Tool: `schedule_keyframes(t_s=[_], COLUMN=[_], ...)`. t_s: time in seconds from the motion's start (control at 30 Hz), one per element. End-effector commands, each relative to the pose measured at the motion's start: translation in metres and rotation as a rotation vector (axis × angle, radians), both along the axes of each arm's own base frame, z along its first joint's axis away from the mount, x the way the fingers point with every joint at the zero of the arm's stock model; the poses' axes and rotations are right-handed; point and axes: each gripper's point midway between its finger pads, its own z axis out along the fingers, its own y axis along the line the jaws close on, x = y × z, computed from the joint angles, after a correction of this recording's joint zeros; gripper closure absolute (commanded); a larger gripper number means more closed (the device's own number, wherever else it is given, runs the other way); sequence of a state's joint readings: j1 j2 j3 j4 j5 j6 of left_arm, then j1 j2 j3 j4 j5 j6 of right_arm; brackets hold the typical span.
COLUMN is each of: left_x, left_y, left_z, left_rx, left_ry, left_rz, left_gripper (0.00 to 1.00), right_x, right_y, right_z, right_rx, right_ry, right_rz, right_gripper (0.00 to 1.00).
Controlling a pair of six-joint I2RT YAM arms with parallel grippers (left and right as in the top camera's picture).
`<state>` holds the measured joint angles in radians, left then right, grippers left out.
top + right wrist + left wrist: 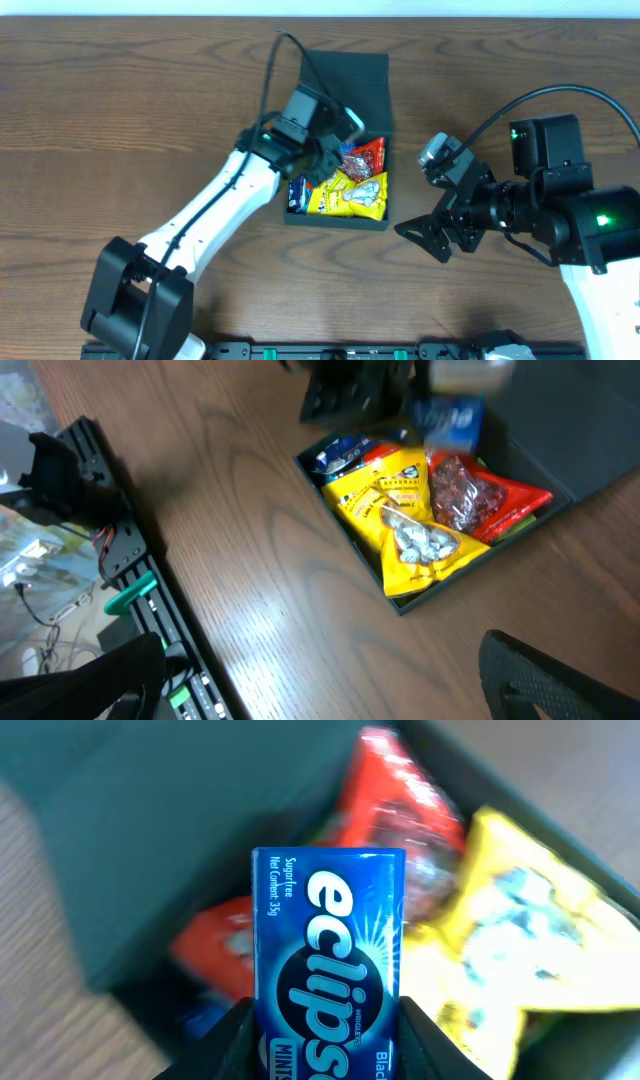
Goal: Pack container
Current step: 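Carry the Eclipse tin over the box and drop it on the bags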
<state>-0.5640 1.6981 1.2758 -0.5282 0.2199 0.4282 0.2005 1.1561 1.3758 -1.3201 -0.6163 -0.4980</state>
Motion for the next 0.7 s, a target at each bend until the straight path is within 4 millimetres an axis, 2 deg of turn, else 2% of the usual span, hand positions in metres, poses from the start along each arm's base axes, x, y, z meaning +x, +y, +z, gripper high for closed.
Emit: schedule_keyframes(t_s=[0.0,0.07,0.13,0.23,0.27,0.37,0.5,0.67], left_x=[-0.016,-0.024,-0.028,-0.027,-0.027,-0.026,-0.020,0.008], left_y=[-0.016,-0.021,-0.023,-0.023,-0.023,-0.023,-0.025,-0.023], left_z=[0.008,0.007,0.007,0.007,0.007,0.008,0.011,0.025], left_rx=[0.005,-0.004,-0.010,-0.010,-0.011,-0.009,-0.035,-0.106], left_ry=[-0.049,-0.044,-0.040,-0.041,-0.042,-0.044,-0.051,-0.092], left_rz=[-0.229,-0.298,-0.327,-0.327,-0.326,-0.324,-0.281,-0.120], left_gripper=[0.85,0.87,0.84,0.55,0.42,0.23,0.19,0.19], right_x=[0.001,0.001,0.001,0.001,0.000,0.001,0.001,0.000], right_y=[-0.001,0.000,-0.001,0.000,0.000,-0.001,-0.001,0.000], right_z=[0.005,0.005,0.005,0.005,0.005,0.005,0.005,0.005], right_rx=[0.011,0.011,0.011,0.011,0.011,0.011,0.011,0.011], right_ry=[-0.011,-0.011,-0.011,-0.011,-0.011,-0.011,-0.011,-0.011], right_rz=[-0.007,-0.006,-0.007,-0.006,-0.006,-0.007,-0.007,-0.006], right_gripper=[0.01,0.01,0.01,0.01,0.01,0.01,0.01,0.01])
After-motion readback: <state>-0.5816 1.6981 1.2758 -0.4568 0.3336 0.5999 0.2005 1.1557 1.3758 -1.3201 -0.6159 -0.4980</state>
